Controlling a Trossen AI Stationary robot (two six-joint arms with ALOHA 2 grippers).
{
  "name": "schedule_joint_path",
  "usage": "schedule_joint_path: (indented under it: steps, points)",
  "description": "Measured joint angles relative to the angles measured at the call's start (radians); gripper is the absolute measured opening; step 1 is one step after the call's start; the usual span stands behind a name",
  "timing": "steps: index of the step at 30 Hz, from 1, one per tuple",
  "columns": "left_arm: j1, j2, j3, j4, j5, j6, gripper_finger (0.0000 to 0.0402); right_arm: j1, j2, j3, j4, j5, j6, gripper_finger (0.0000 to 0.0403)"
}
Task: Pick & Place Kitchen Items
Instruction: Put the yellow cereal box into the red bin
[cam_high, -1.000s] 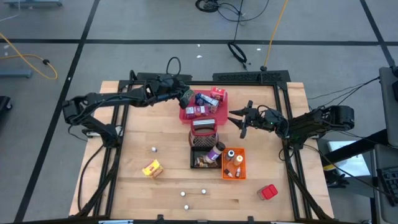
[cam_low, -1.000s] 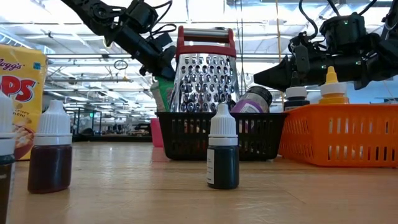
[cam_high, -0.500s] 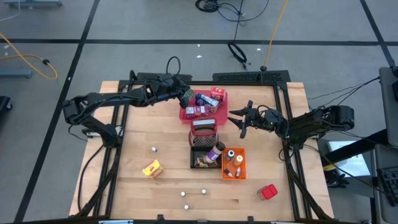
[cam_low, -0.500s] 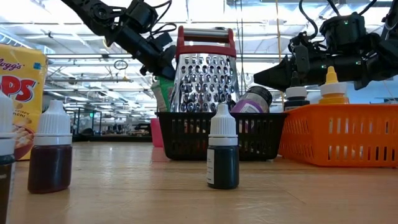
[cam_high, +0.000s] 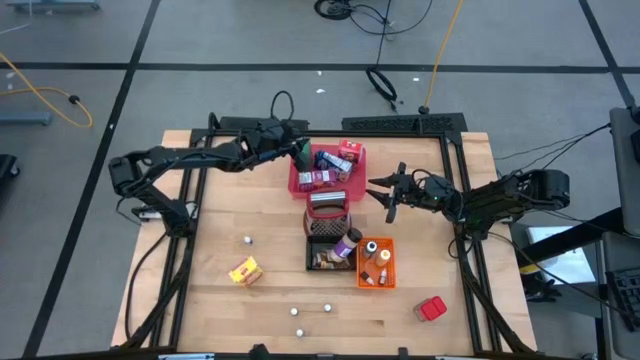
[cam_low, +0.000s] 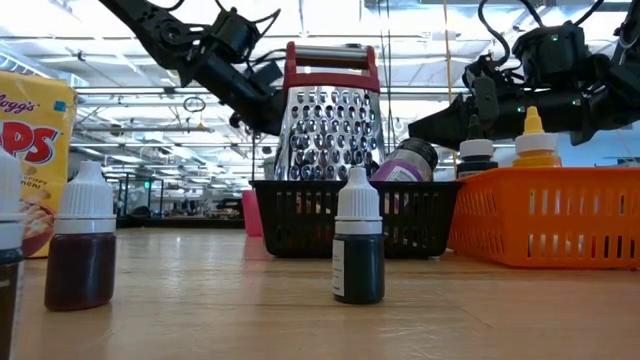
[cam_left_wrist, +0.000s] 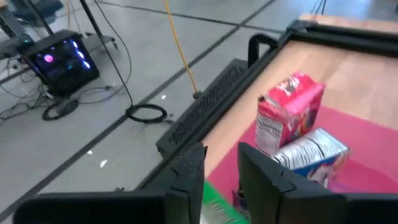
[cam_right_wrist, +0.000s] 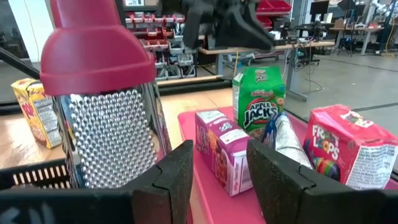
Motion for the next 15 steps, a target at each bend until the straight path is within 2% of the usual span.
schedule_joint_path:
  steps: [7, 15]
  points:
    - [-0.002, -0.072, 0.0, -0.052, 0.005, -0.005, 0.0127, 0.0, 0.0, 0.0, -0.022, 0.0, 0.0, 0.0141]
    - [-0.042, -0.187, 0.0, -0.358, 0.125, -0.034, 0.0149, 0.0, 0.0, 0.0, -0.021, 0.0, 0.0, 0.0141]
